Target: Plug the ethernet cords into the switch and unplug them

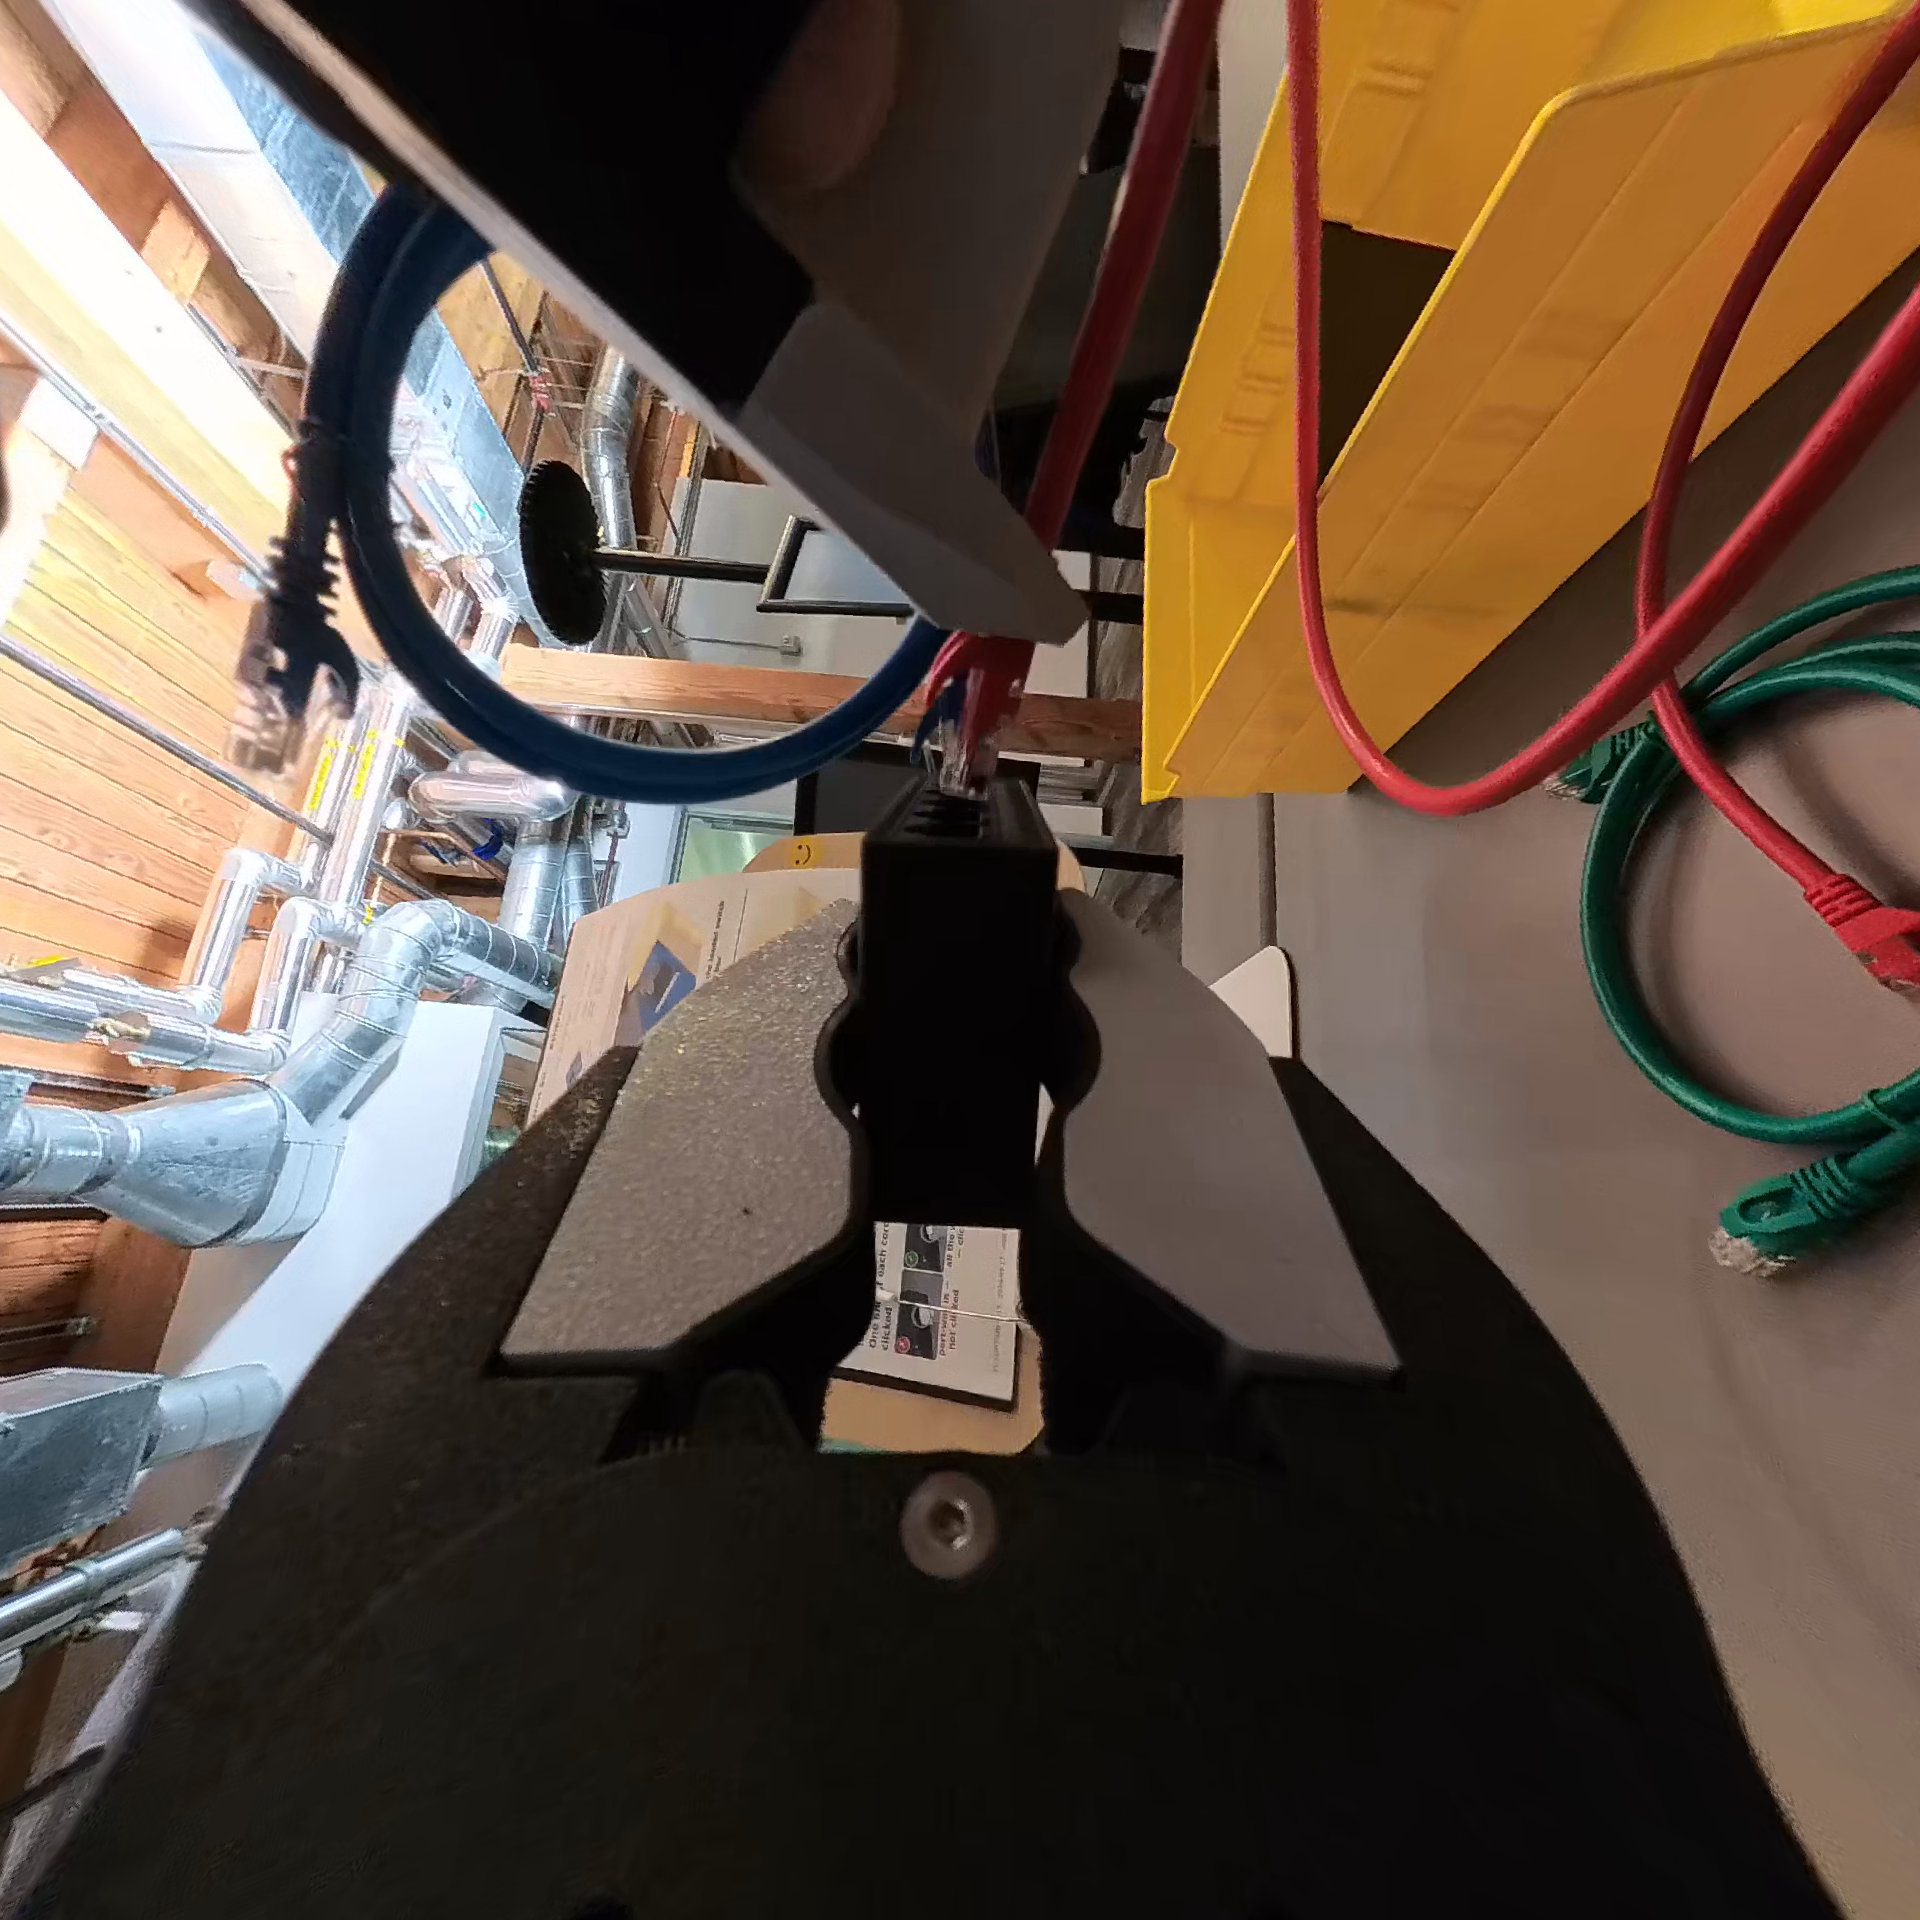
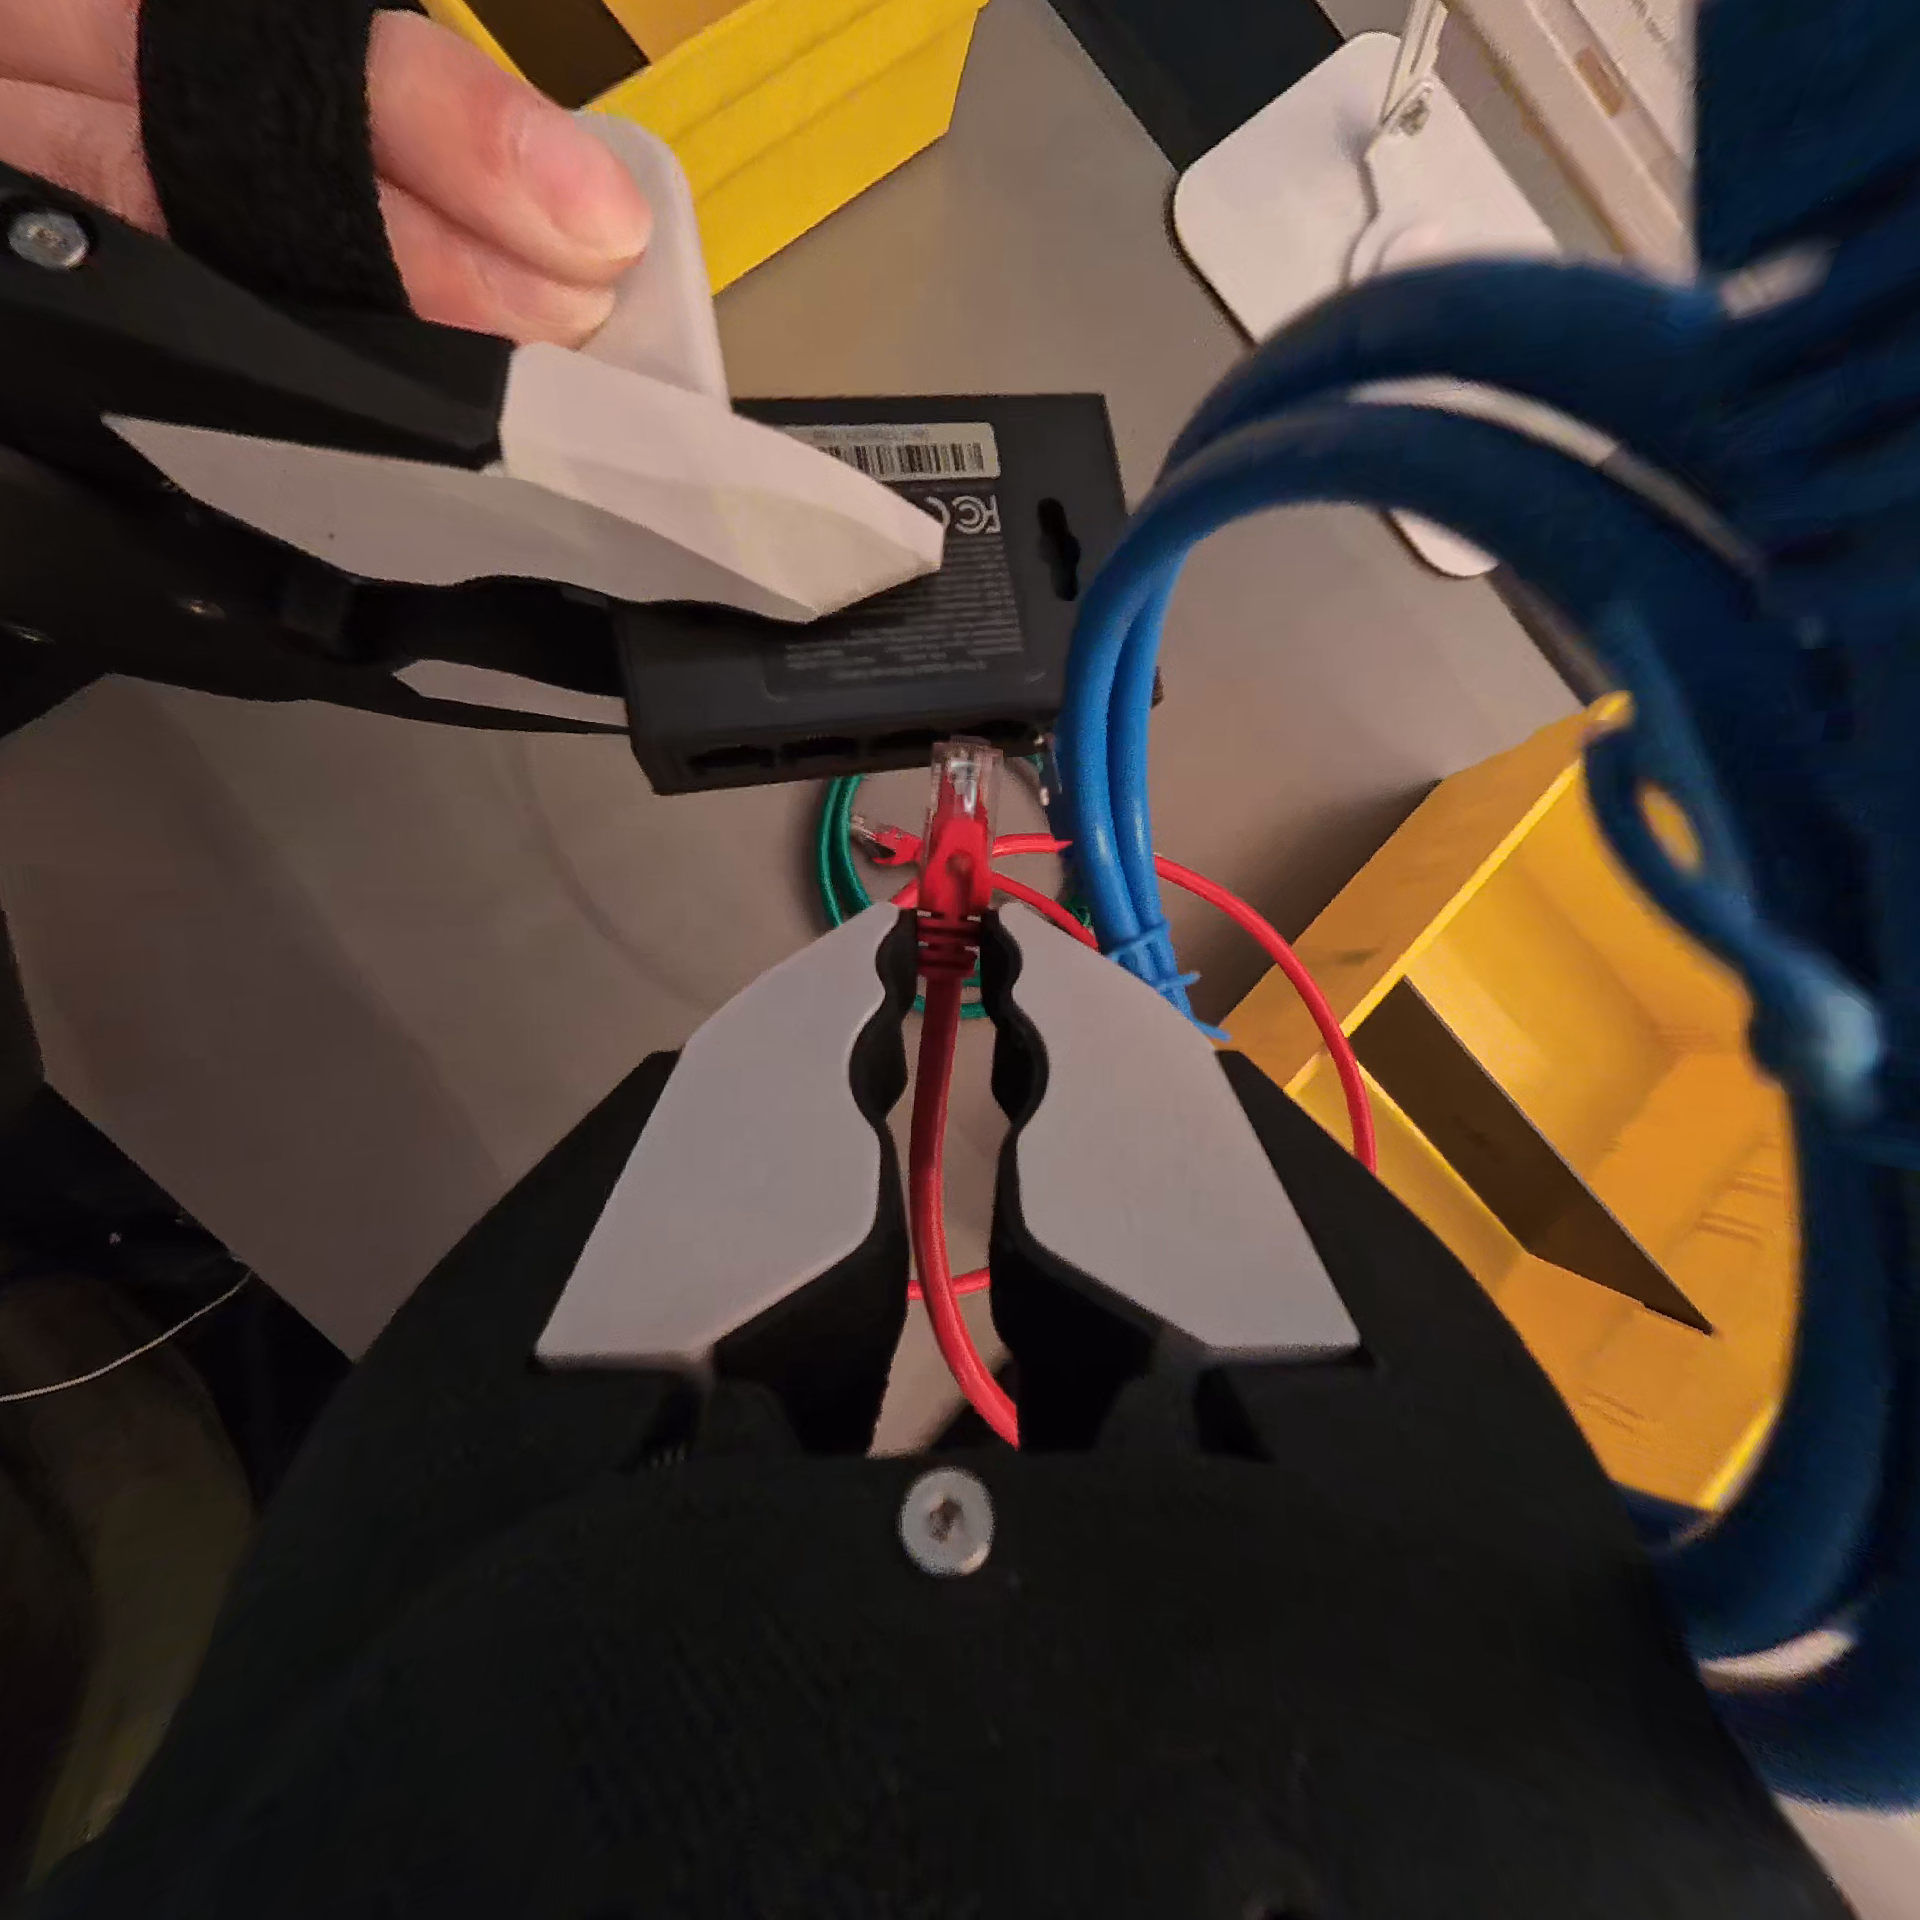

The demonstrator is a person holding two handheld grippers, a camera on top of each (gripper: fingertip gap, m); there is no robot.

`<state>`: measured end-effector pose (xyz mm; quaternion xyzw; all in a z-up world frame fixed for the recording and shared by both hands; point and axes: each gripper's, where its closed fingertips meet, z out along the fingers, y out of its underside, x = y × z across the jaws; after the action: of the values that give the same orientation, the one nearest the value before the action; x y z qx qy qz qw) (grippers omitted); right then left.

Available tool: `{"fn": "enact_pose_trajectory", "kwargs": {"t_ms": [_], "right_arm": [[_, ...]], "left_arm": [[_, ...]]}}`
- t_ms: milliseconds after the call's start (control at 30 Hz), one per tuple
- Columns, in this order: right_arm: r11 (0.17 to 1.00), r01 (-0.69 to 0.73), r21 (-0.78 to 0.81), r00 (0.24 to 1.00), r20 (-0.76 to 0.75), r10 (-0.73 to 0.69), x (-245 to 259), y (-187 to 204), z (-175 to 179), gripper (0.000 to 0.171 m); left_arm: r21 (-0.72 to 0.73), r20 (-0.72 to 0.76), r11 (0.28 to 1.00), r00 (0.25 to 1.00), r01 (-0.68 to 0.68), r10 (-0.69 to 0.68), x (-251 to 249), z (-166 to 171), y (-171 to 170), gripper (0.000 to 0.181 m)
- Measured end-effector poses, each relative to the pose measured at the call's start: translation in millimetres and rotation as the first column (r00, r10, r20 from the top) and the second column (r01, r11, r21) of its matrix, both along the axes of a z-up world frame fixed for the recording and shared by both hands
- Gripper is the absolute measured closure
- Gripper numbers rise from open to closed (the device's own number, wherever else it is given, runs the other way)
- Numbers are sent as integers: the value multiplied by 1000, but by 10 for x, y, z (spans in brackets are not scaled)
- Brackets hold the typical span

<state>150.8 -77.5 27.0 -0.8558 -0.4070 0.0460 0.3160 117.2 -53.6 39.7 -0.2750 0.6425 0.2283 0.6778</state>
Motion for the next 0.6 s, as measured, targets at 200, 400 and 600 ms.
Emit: {"fn": "enact_pose_trajectory", "kwargs": {"t_ms": [200, 400, 600], "right_arm": [[999, 29, 33, 999, 20, -30, 40, 15, 30, 159], [999, 9, 41, 999, 36, -11, 20, 16, 26, 158], [990, -123, 63, 991, -48, 126, -162, 17, 92, 158]], "left_arm": [[9, -3, 1000, 1000, 5, -5, 20, -16, -10, 152], [-23, 56, 1000, 998, -17, 18, -9, 53, 43, 152], [-24, 122, 993, 986, -115, 117, -289, 243, 272, 152]]}}
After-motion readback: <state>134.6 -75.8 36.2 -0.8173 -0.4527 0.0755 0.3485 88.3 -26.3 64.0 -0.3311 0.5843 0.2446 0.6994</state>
